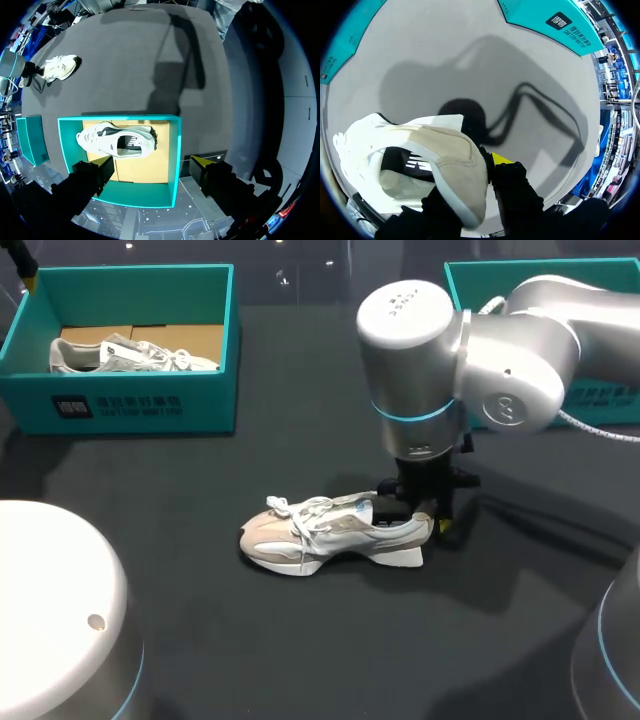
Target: Take the shoe out of the shoebox, open the shoe tongue, remove and reinsert the insole, then place the shoe into the shoebox
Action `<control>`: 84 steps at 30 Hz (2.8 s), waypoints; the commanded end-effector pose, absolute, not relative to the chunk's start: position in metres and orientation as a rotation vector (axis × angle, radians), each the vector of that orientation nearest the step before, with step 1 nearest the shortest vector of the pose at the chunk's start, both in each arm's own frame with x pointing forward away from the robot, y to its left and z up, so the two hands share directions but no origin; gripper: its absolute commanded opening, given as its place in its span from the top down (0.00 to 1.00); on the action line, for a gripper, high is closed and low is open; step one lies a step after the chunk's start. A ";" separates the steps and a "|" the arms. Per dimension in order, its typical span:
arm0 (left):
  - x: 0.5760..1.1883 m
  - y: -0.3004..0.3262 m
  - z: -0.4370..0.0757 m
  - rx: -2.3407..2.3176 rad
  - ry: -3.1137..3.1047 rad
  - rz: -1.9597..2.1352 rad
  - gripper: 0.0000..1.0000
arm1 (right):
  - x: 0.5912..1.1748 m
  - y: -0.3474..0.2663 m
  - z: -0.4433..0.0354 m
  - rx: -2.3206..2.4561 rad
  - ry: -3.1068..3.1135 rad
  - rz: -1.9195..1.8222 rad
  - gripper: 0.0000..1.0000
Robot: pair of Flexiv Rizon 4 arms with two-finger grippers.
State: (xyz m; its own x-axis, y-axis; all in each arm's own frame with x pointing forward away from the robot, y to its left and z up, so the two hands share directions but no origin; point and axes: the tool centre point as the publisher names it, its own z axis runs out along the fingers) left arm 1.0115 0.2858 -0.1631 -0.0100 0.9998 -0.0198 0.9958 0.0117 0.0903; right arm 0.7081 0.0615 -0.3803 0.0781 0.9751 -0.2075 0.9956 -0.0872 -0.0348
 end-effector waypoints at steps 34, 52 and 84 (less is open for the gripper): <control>1.010 0.286 -0.163 2.155 2.176 0.079 0.00 | 0.701 0.044 -0.318 2.266 2.423 -0.059 0.00; 1.010 0.286 -0.163 2.155 2.176 0.079 0.00 | 0.693 0.017 -0.282 2.117 2.608 0.231 0.00; 1.010 0.286 -0.163 2.155 2.176 0.079 0.00 | 0.694 -0.026 -0.299 1.344 2.829 0.930 0.00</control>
